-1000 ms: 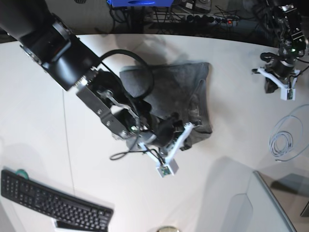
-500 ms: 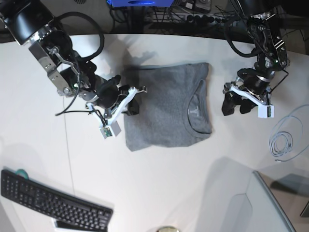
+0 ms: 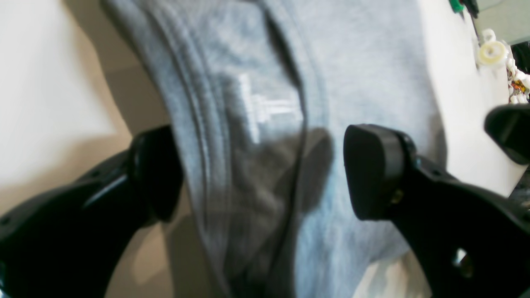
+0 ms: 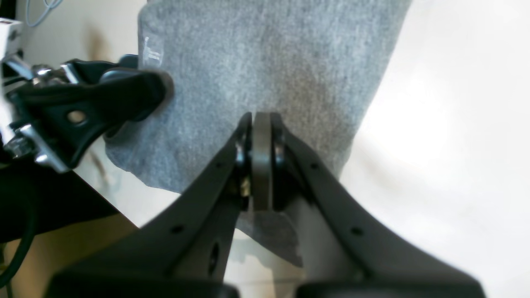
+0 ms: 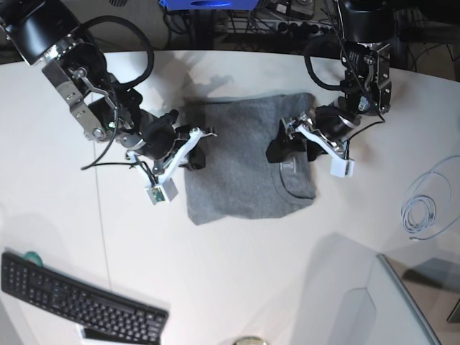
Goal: Layout the t-shirt on the table in an organized manner, then fold the t-shirt properly
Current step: 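Grasp the collar edge of the folded shirt with the left gripper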
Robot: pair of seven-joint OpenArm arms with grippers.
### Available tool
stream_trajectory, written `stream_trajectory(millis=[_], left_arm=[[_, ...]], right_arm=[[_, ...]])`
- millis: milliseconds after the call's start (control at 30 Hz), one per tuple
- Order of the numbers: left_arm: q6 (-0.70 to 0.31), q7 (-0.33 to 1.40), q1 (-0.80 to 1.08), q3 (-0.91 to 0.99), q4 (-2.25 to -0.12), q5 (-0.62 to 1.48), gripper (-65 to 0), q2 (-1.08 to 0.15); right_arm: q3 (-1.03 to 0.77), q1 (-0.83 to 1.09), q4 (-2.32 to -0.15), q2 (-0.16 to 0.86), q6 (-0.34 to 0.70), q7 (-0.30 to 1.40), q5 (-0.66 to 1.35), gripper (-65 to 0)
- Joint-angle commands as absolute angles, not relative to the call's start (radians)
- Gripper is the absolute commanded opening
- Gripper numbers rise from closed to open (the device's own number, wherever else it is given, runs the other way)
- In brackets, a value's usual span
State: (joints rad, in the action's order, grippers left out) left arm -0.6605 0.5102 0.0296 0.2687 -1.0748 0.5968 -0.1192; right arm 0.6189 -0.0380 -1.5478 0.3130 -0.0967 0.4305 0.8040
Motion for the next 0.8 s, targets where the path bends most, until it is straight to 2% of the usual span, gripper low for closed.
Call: stream_trajectory(millis=[0, 200, 267, 333, 400, 467, 500, 633, 767], left_arm=[[-0.667, 0.506, 0.01, 0.269, -1.063, 0.602, -7.9, -0.127], [-0.667, 0.507, -0.021, 0.24, -1.004, 0.602, -8.1, -0.101], [-0.667, 0.507, -0.025, 0.176, -1.003, 0.602, -11.5, -0.102], [-0.665, 0.507, -0.028, 0.151, -1.003, 0.602, -23.0, -0.104], [-0.665, 0.507, -0.028, 0.147, -1.003, 0.602, -40.6, -0.108], [-0.665, 0.513, -0.042, 0.143, -1.004, 0.602, -61.7, -0.113], [-0.665, 0.515, -0.048, 0.14, -1.004, 0.602, -65.0, -0.128], [-0.665, 0.518, -0.071, 0.105, -1.012, 0.602, -65.0, -0.18], [-0.667, 0.516, -0.143, -0.117, -1.009, 0.602, -65.0, -0.303]], right_arm=[[0.613, -0.051, -1.564, 0.315, -0.085, 0.41, 0.808, -65.0], [0.605, -0.038, -1.572, 0.351, -0.09, 0.401, 0.808, -65.0], [0.55, -0.007, -1.572, 0.352, -0.09, 0.387, 0.808, -65.0], [0.472, 0.036, -1.575, 0.351, -0.088, 0.364, 0.808, -65.0], [0.384, 0.082, -1.584, 0.348, -0.085, 0.349, 0.808, -65.0], [0.303, 0.124, -1.59, 0.348, -0.084, 0.348, 0.808, -65.0], [0.271, 0.139, -1.59, 0.349, -0.084, 0.348, 0.808, -65.0], [0.145, 0.193, -1.587, 0.352, -0.081, 0.351, 0.808, -65.0], [0.05, 0.228, -1.587, 0.351, -0.01, 0.352, 0.808, -65.0]])
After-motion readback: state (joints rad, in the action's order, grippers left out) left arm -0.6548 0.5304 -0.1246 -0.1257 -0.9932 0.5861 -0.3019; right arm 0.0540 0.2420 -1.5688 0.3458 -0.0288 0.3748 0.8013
